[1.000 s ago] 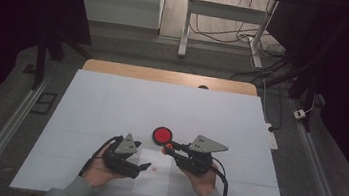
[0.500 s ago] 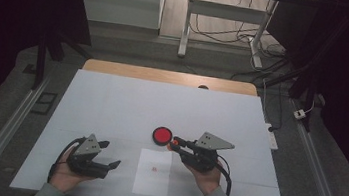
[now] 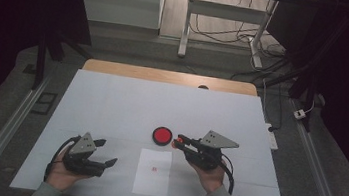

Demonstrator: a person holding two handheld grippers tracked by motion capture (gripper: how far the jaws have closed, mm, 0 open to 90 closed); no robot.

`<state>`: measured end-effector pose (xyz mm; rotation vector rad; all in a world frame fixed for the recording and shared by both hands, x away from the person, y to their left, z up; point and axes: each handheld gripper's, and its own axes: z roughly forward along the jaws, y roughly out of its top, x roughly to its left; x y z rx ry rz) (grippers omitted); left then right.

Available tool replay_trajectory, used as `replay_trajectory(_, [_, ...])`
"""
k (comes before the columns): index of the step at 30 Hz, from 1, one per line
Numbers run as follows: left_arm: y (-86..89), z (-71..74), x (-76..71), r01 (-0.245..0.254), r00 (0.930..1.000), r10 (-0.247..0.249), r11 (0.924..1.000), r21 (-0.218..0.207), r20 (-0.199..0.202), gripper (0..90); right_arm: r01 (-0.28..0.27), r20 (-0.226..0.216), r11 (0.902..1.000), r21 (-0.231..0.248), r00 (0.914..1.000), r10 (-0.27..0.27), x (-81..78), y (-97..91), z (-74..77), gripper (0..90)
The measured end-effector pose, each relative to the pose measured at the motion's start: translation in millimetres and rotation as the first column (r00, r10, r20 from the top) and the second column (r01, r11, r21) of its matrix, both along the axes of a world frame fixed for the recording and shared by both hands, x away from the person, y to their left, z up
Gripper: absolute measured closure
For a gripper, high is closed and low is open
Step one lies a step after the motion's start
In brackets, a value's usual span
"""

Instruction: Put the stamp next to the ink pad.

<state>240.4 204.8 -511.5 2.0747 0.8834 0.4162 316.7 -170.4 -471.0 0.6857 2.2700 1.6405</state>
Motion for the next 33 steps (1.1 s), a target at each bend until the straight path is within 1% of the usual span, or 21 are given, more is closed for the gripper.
replay_trajectory(6, [-1.4, -0.9, 0.0, 0.007, 1.0, -0.007, 1.0, 0.004, -0.006, 22.9, 0.015, -0.003, 0.9999, -0.005, 0.9999, -0.015, 4.0, -3.2, -0.4, 72.0])
replay_trajectory(13, [-1.7, -1.7, 0.3, 0.007, 0.9999, -0.007, 1.0, 0.006, -0.008, 22.9, 0.041, -0.008, 0.9991, -0.005, 0.9991, -0.042, 12.2, -8.7, -1.5, 72.1])
replay_trajectory(16, [-2.0, -2.3, 0.7, 0.012, 0.9998, -0.012, 0.9999, 0.009, -0.015, 22.9, 0.059, -0.017, 0.9982, -0.014, 0.9981, -0.059, 18.7, -11.8, -3.3, 72.1])
replay_trajectory(22, [-2.7, -3.5, 0.9, 0.01, 0.9997, -0.01, 0.9999, 0.013, -0.02, 22.9, 0.101, -0.014, 0.9943, -0.034, 0.9948, -0.101, 35.2, -15.0, -7.8, 72.0])
replay_trajectory(26, [-1.8, -3.9, 0.5, 0.01, 0.9997, -0.01, 0.9998, 0.016, -0.023, 22.8, 0.113, -0.026, 0.9928, -0.041, 0.9931, -0.114, 47.1, -13.3, -10.1, 72.0])
replay_trajectory(29, [-0.9, -4.3, -0.1, 0.005, 0.9997, -0.005, 0.9998, 0.017, -0.024, 22.8, 0.119, -0.032, 0.9922, -0.036, 0.9922, -0.12, 54.7, -10.8, -11.8, 72.1])
replay_trajectory(33, [0.2, -4.9, -0.8, 0.001, 0.9996, 0.0, 0.9999, 0.017, -0.027, 22.8, 0.123, -0.044, 0.9909, -0.056, 0.9912, -0.125, 62.5, -7.9, -18.6, 72.0])
